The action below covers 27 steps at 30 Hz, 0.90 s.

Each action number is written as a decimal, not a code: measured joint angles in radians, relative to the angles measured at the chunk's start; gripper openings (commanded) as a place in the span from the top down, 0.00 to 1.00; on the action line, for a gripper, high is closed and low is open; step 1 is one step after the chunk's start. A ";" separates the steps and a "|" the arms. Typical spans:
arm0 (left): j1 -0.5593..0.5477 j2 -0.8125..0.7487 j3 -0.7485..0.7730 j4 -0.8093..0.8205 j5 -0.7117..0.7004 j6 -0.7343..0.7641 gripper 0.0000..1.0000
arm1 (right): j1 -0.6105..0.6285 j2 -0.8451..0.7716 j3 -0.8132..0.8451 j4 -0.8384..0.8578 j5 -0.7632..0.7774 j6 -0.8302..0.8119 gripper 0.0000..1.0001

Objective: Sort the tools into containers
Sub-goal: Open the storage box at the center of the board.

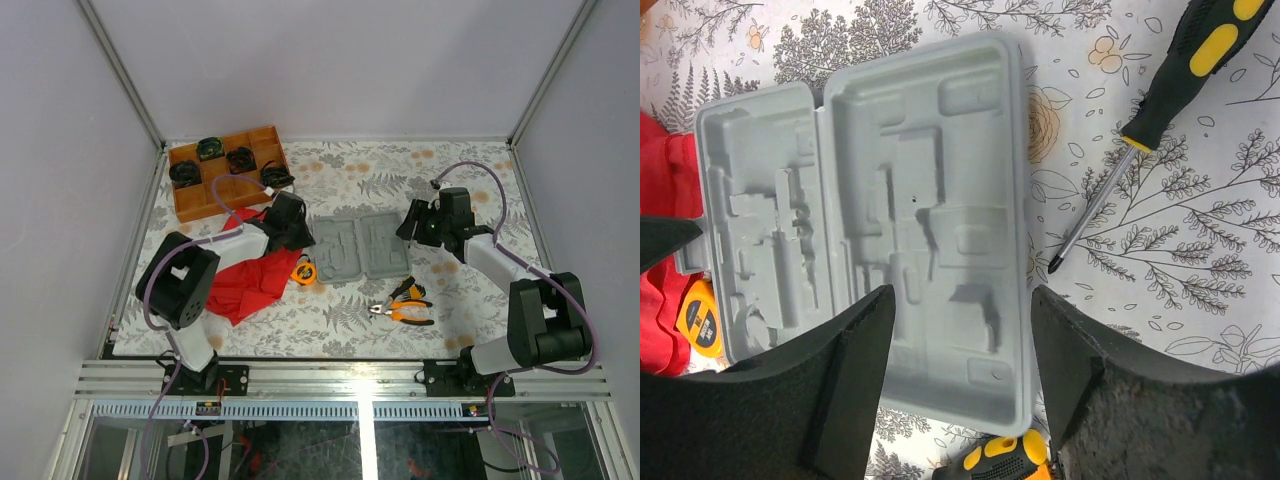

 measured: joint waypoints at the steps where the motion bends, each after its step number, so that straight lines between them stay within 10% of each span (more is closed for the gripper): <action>1: 0.003 -0.017 -0.020 0.002 -0.006 0.000 1.00 | 0.000 0.000 -0.001 0.001 -0.007 0.000 0.35; 27: -0.029 -0.129 -0.156 0.053 -0.034 0.084 0.84 | 0.026 -0.097 -0.107 -0.024 -0.075 0.000 0.38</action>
